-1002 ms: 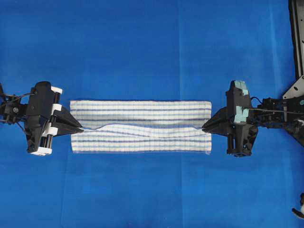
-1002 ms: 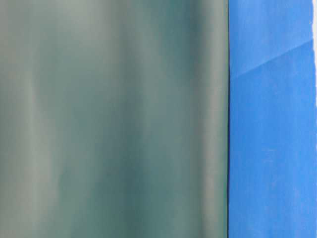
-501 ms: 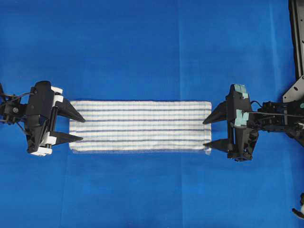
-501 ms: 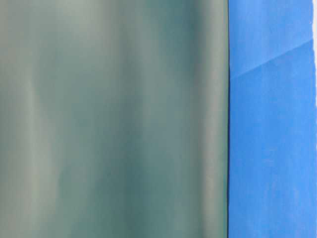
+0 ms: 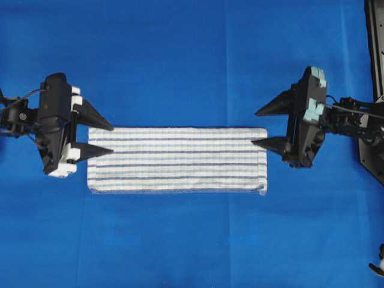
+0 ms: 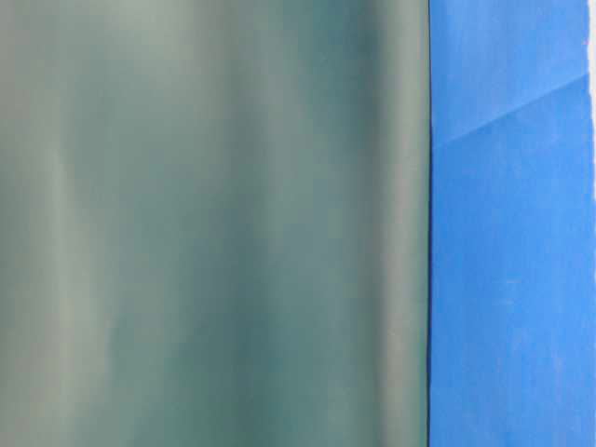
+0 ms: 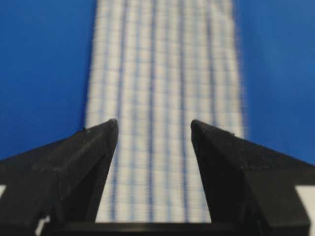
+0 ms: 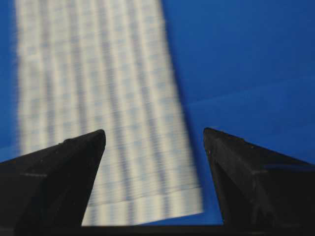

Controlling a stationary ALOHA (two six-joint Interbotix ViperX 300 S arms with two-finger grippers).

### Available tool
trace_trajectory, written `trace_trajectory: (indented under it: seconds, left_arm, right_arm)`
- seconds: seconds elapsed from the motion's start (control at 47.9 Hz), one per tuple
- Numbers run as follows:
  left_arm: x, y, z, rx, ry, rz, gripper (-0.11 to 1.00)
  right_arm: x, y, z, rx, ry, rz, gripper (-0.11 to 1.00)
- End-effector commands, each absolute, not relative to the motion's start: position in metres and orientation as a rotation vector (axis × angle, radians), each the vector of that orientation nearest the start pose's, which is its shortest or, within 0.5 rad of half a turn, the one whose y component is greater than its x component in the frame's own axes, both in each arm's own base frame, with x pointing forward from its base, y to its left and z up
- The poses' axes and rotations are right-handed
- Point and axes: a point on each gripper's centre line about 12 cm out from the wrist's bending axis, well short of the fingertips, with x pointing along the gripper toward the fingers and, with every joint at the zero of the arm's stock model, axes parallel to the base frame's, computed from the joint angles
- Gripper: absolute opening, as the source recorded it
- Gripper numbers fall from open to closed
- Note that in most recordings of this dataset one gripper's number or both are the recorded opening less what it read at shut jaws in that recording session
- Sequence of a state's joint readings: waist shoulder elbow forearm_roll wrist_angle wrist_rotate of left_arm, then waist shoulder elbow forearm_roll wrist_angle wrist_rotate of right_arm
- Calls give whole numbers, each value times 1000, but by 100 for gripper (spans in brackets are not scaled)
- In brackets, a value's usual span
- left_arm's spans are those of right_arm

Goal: Fold the blue towel.
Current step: 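Release the corners onto the bottom edge and raise both grippers, then grasp the folded strip's left and right ends with both grippers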

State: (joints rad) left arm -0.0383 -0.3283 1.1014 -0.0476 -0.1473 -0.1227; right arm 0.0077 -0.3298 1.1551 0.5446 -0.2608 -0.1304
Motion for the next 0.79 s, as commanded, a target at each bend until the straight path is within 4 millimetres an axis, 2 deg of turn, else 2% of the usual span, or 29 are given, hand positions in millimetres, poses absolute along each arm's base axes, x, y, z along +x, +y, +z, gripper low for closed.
trace_trajectory:
  seconds: [0.0,0.188,0.418,0.605,0.772]
  left_arm:
    - [277,-2,158,-140,616,41,54]
    - [284,3,148,-100,651,48,54]
    - [294,10,114,-89,731,67,54]
    - [296,10,89,-90,805,71,54]
    - [293,10,78,-112,844,84,50]
  right_arm:
    - [265,-22,149,338,542,-264,84]
    - [270,-25,140,328,574,-277,83]
    - [282,-26,111,318,674,-297,82]
    - [291,-22,95,309,729,-291,76]
    - [292,-16,91,302,745,-275,68]
